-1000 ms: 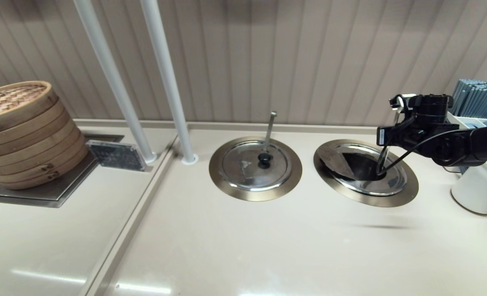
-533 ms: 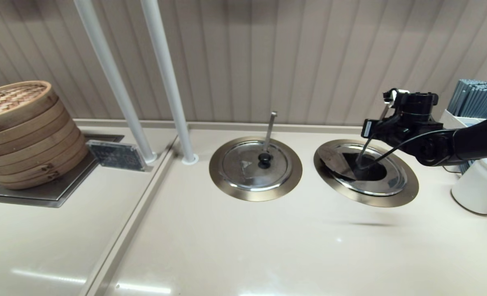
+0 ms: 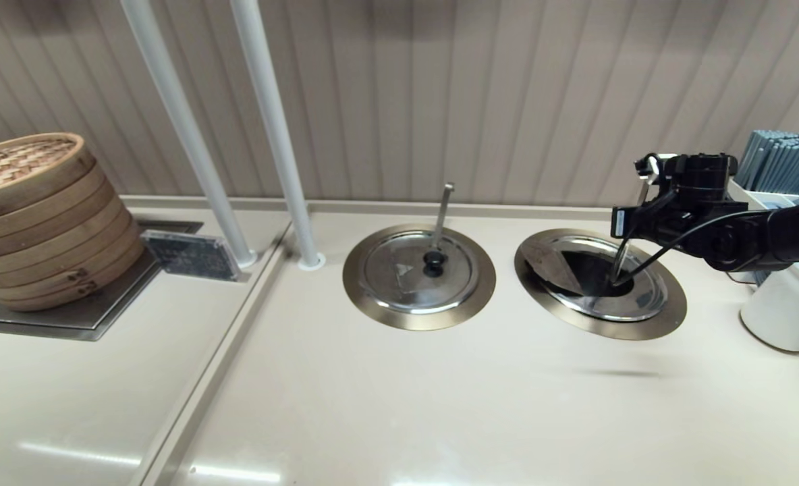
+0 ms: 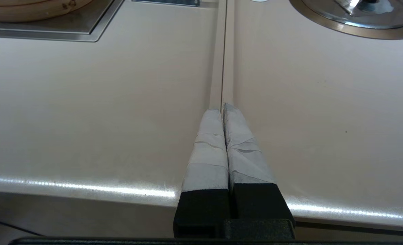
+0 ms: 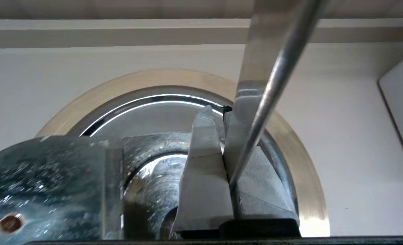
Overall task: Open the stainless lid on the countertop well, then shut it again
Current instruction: Stir with a spoon
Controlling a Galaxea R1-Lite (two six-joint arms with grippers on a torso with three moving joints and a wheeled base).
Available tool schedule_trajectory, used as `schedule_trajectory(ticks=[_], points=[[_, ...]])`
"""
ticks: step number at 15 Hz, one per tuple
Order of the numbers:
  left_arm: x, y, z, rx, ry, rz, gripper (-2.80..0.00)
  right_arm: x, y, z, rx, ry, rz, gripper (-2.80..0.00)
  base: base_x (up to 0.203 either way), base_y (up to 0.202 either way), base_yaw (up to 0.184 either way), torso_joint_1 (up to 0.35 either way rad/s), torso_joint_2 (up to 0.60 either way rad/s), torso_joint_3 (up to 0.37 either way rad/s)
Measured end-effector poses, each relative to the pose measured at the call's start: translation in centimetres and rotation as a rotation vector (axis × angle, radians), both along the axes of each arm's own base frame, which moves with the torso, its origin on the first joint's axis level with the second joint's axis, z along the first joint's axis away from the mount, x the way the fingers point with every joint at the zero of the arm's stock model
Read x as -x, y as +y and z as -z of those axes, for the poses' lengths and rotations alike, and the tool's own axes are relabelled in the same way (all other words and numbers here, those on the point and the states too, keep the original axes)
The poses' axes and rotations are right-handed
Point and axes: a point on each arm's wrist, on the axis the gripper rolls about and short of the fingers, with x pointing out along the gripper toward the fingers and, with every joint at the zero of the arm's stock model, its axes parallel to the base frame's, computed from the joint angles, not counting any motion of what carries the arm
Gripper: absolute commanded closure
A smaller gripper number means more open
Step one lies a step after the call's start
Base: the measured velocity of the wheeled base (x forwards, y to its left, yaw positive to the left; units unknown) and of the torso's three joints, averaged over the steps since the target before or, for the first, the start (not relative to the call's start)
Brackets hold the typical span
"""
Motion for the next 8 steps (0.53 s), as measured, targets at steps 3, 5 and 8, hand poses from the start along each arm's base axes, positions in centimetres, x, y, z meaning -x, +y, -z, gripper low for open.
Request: schedule_trajectory(ticks=[3,5,8], points=[[0.0,0.0,0.0,0.0,0.0,0.0,0.0,-1.8,0.3,1.0,-0.017,-0.063,0.045,0.0,0.0,0.0,0.0,0.0,0.0,0.0],[0.0,0.0,0.0,0.0,0.0,0.0,0.0,-2.1,1.4,0.8,-0.076,-0.106,0.035,0.0,0.0,0.0,0.0,0.0,0.0,0.0],[0.0,0.0,0.0,0.0,0.0,0.001,0.0,-1.0,2.6,0.2,-0.076,-0.091,0.005,0.0,0.0,0.0,0.0,0.0,0.0,0.0]])
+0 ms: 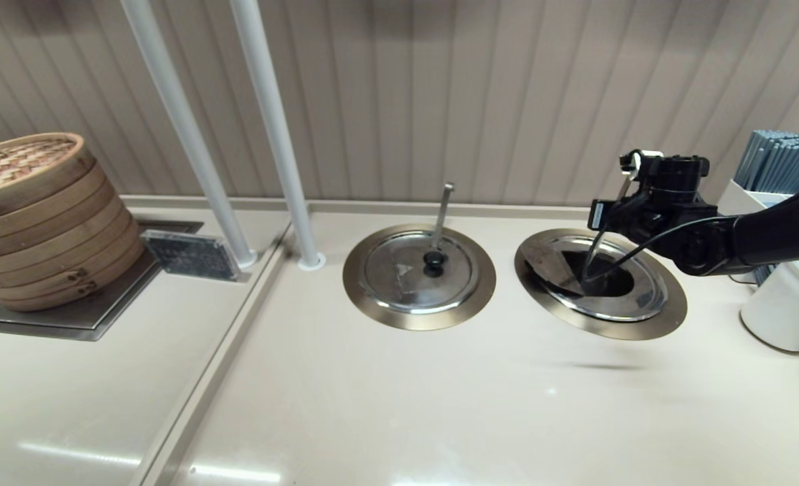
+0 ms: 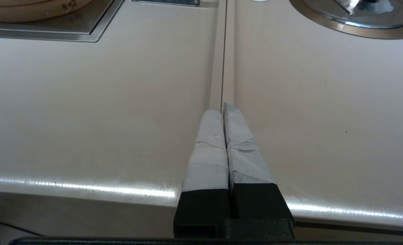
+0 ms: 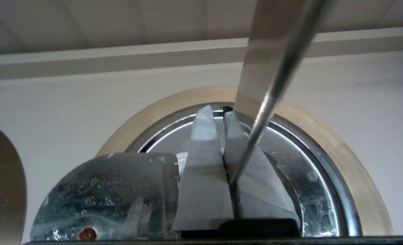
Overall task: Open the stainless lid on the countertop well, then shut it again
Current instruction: Stir with a spoon
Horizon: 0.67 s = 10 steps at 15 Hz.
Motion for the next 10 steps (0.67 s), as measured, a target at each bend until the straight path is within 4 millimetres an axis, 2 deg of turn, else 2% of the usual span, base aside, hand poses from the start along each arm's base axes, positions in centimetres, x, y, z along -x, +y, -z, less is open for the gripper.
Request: schedule_trajectory(ticks=[5,8,10], points=[[0.0,0.0,0.0,0.0,0.0,-0.001,0.0,1.1,-1.2,1.1,0.163,0.1,-0.008,0.0,0.0,0.0,0.0,0.0,0.0,0.0],[0.0,0.0,0.0,0.0,0.0,-0.001,0.0,0.0,-1.5,1.4,0.149,0.075,0.027,0.0,0.0,0.0,0.0,0.0,0.0,0.0],[0.0,0.0,0.0,0.0,0.0,0.0,0.0,-0.8,-1.1,1.2,0.077,0.016,0.052,0.0,0.0,0.0,0.0,0.0,0.0,0.0]])
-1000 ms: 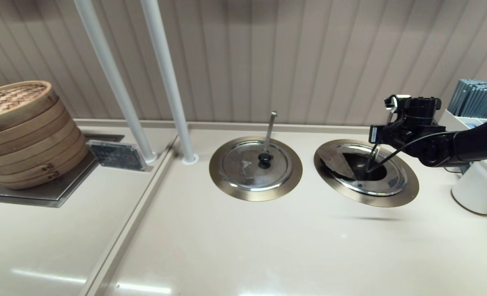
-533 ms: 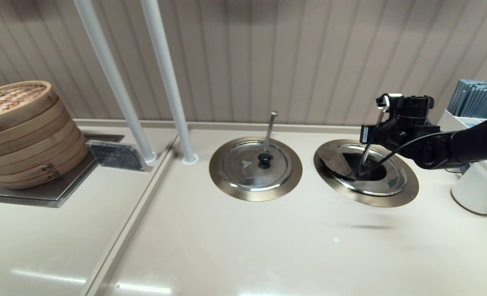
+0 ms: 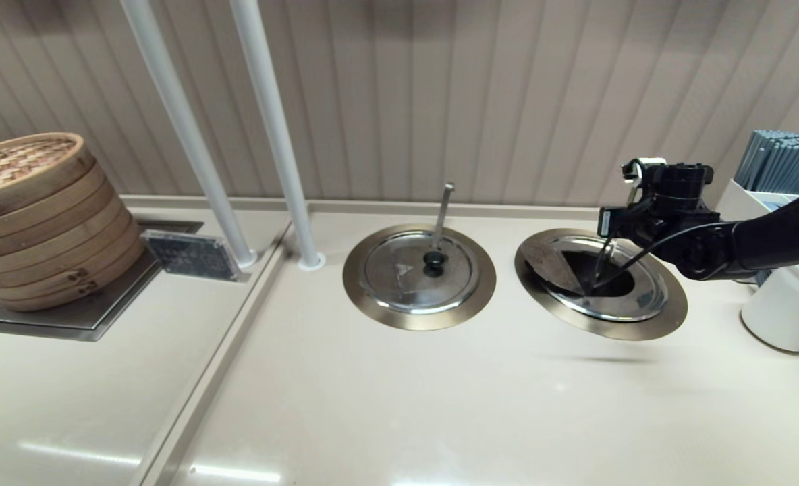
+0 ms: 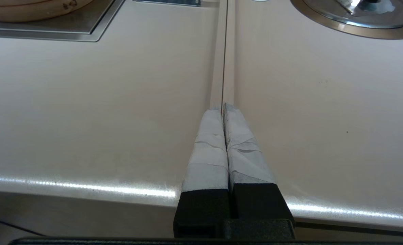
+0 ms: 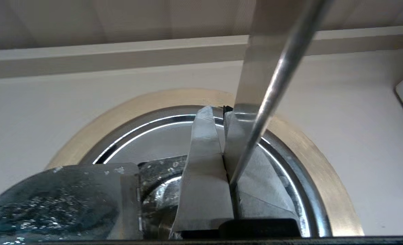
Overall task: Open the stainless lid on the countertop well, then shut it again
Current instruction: Stir with a spoon
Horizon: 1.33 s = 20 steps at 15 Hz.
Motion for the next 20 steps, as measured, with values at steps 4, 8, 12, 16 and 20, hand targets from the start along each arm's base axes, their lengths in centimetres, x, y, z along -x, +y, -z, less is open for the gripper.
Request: schedule_trajectory(ticks=[4,8,12,16,20], points=[[0.0,0.0,0.0,0.0,0.0,-0.001,0.0,0.8,1.7,-1.6,-0.075,-0.046,-0.044,0.0,0.0,0.0,0.0,0.0,0.0,0.0],[0.0,0.0,0.0,0.0,0.0,-0.001,0.0,3.2,1.6,-2.5,-0.014,0.049,-0.114,0.0,0.0,0.0,0.0,0.0,0.0,0.0],[0.0,0.0,0.0,0.0,0.0,0.0,0.0,2.7,0.0,-1.0,0.073,0.097,-0.093,0.0,0.0,0.0,0.0,0.0,0.0,0.0],[0.0,0.0,0.0,0.0,0.0,-0.001,0.0,-0.1,-0.4,-0.1,0.045,-0.011,0.003,0.0,0.0,0.0,0.0,0.0,0.0,0.0],[0.0,0.0,0.0,0.0,0.0,0.0,0.0,0.6,1.4,-1.5,-0.07,-0.059,-0.039,0.0,0.0,0.0,0.0,0.0,0.0,0.0]])
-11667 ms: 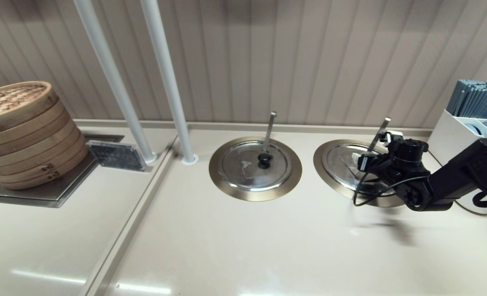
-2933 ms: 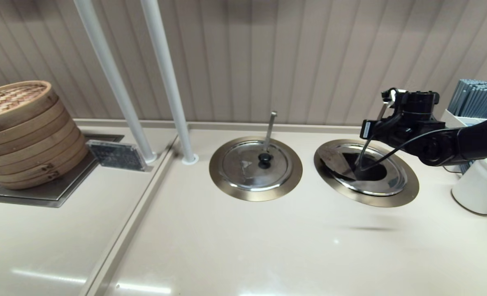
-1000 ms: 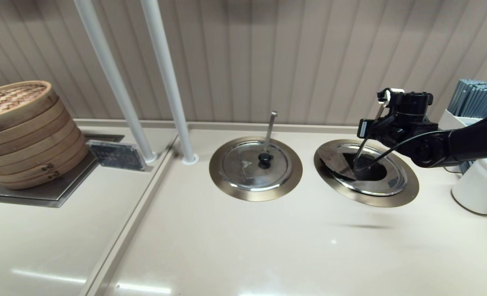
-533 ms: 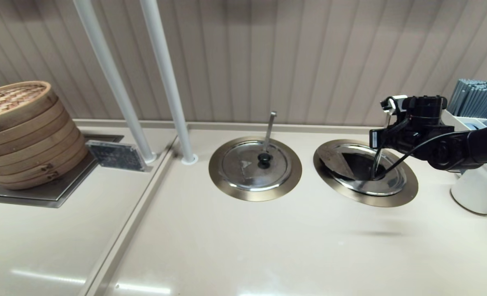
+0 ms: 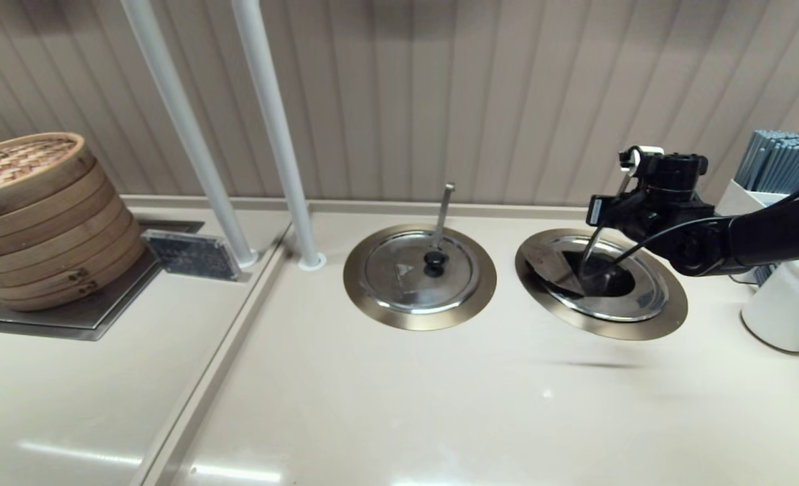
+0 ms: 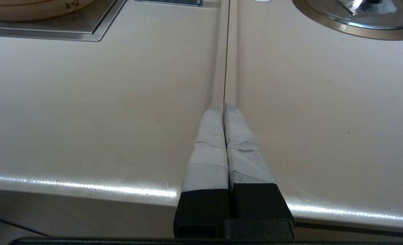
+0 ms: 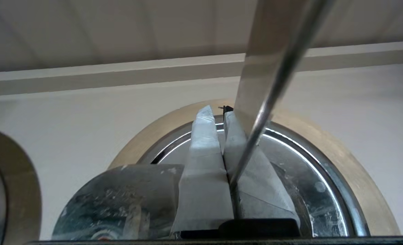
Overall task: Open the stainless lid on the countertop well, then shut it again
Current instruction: Stir with a spoon
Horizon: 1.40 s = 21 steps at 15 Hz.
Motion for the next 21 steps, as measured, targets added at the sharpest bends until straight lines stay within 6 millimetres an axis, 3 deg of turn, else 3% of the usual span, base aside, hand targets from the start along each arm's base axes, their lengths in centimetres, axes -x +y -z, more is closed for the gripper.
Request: schedule_trajectory(ticks=[3,6,10,14,21], points=[[0.0,0.0,0.0,0.0,0.0,0.0,0.0,2.2,0.1,-1.5,0.002,0.051,-0.06,0.0,0.0,0.0,0.0,0.0,0.0,0.0],[0.0,0.0,0.0,0.0,0.0,0.0,0.0,3.0,-1.1,-1.2,0.117,0.128,-0.069,0.0,0.0,0.0,0.0,0.0,0.0,0.0],[0.0,0.0,0.0,0.0,0.0,0.0,0.0,1.0,-2.8,0.9,0.141,0.165,-0.004,0.0,0.0,0.0,0.0,0.0,0.0,0.0],[0.0,0.0,0.0,0.0,0.0,0.0,0.0,-1.4,-3.9,2.0,0.011,0.123,0.049,0.0,0.0,0.0,0.0,0.0,0.0,0.0],[0.0,0.0,0.0,0.0,0.0,0.0,0.0,-2.6,-3.9,3.4,-0.016,0.127,0.054,0.0,0.0,0.0,0.0,0.0,0.0,0.0]])
